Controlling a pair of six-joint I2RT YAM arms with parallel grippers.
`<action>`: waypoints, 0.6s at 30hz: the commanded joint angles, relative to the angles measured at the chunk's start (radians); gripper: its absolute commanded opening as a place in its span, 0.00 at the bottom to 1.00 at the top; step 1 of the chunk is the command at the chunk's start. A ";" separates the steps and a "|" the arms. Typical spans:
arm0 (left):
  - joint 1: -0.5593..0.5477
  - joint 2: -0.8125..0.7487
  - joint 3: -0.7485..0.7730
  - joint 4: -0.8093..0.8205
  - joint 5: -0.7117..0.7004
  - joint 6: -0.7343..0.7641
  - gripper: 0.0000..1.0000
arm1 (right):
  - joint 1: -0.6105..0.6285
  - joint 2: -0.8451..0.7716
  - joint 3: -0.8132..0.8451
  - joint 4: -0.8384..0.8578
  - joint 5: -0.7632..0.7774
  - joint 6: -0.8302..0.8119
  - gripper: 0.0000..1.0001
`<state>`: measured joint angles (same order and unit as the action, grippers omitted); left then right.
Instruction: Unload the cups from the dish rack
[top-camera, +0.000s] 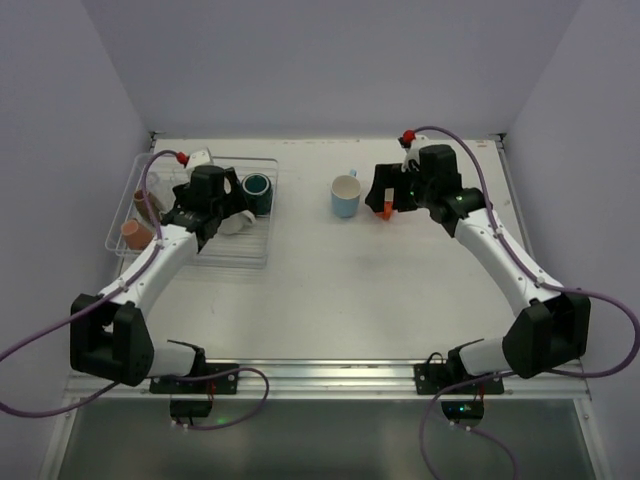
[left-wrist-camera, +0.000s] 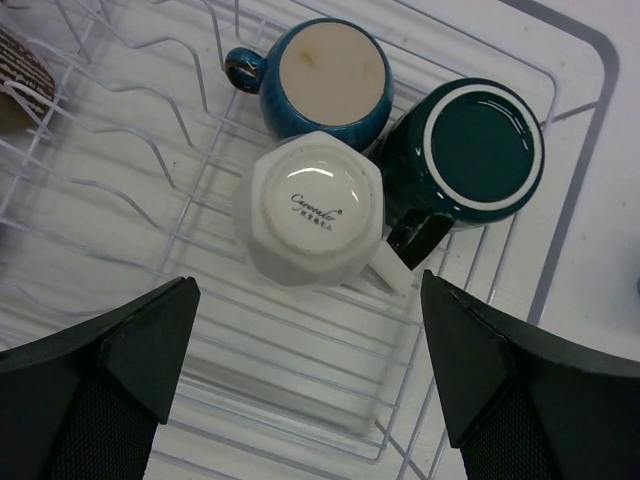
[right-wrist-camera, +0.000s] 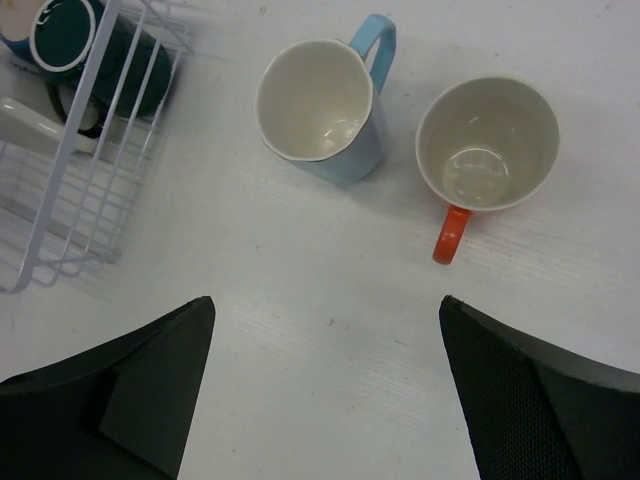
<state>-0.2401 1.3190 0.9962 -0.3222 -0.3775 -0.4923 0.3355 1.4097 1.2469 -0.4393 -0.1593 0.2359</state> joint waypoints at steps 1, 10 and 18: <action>0.010 0.068 0.050 0.089 -0.093 -0.034 1.00 | 0.002 -0.063 -0.030 0.109 -0.094 0.026 0.97; 0.030 0.207 0.045 0.170 -0.103 -0.015 1.00 | 0.013 -0.115 -0.083 0.182 -0.230 0.051 0.97; 0.055 0.270 0.032 0.242 -0.075 -0.006 0.98 | 0.043 -0.121 -0.095 0.191 -0.244 0.049 0.97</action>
<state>-0.2028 1.5745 1.0065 -0.1623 -0.4213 -0.4946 0.3668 1.3209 1.1553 -0.2970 -0.3672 0.2729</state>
